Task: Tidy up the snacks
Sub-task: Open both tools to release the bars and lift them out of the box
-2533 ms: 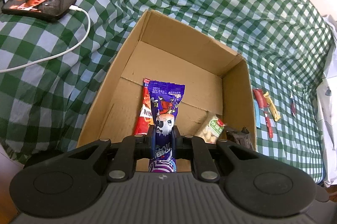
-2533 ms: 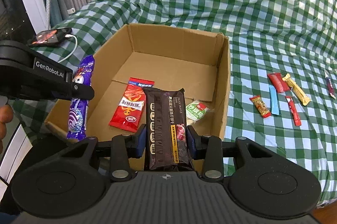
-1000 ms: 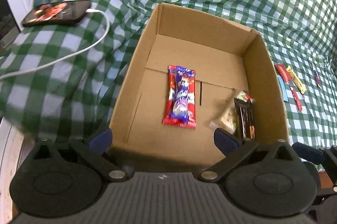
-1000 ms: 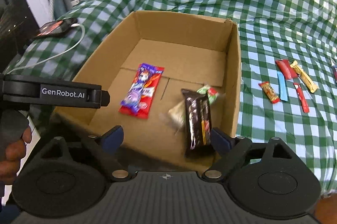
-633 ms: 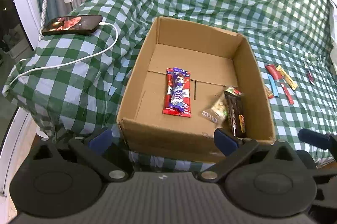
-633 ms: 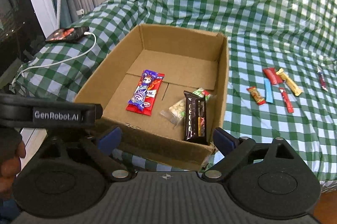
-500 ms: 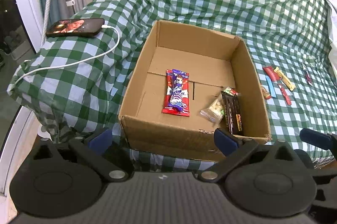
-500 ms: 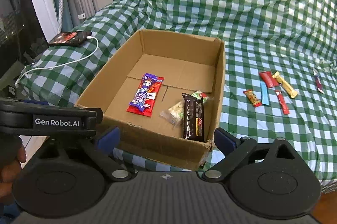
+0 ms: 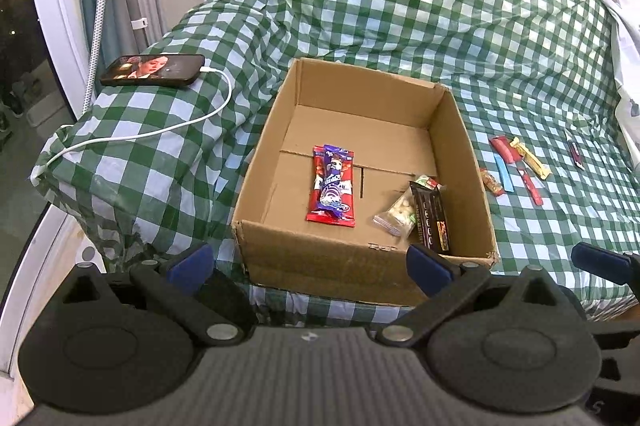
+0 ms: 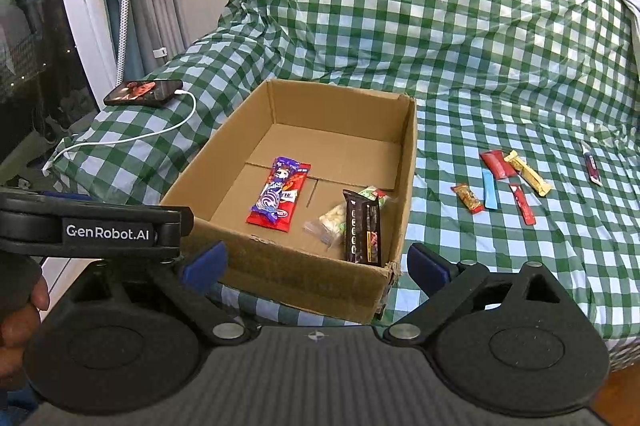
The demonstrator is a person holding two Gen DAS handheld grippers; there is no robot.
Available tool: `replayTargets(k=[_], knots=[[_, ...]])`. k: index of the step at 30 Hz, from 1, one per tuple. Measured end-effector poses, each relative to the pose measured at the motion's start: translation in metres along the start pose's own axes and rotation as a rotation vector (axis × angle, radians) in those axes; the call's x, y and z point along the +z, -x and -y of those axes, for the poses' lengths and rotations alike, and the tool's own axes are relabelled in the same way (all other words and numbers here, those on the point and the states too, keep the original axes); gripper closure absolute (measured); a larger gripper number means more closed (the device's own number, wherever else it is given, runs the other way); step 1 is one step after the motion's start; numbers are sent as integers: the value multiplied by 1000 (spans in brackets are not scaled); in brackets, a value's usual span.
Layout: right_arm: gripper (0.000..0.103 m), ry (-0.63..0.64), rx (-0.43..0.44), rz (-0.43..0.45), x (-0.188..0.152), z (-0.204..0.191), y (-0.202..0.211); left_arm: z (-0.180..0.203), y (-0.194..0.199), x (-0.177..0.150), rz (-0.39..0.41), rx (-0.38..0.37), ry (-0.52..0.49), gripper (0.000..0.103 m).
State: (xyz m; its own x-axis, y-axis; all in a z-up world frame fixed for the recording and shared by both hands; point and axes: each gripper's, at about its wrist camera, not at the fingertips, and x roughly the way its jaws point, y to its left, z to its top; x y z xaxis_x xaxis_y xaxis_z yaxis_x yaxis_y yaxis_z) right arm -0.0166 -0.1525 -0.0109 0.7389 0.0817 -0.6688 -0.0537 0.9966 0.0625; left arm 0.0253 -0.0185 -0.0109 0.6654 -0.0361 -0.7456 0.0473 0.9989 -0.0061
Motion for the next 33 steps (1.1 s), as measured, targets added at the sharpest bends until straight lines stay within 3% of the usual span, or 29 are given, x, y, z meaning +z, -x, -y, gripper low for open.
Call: replayTargets(k=[33], knots=[[6, -12, 0, -27, -6, 2, -4, -3, -6, -3, -27, 1, 5, 0]])
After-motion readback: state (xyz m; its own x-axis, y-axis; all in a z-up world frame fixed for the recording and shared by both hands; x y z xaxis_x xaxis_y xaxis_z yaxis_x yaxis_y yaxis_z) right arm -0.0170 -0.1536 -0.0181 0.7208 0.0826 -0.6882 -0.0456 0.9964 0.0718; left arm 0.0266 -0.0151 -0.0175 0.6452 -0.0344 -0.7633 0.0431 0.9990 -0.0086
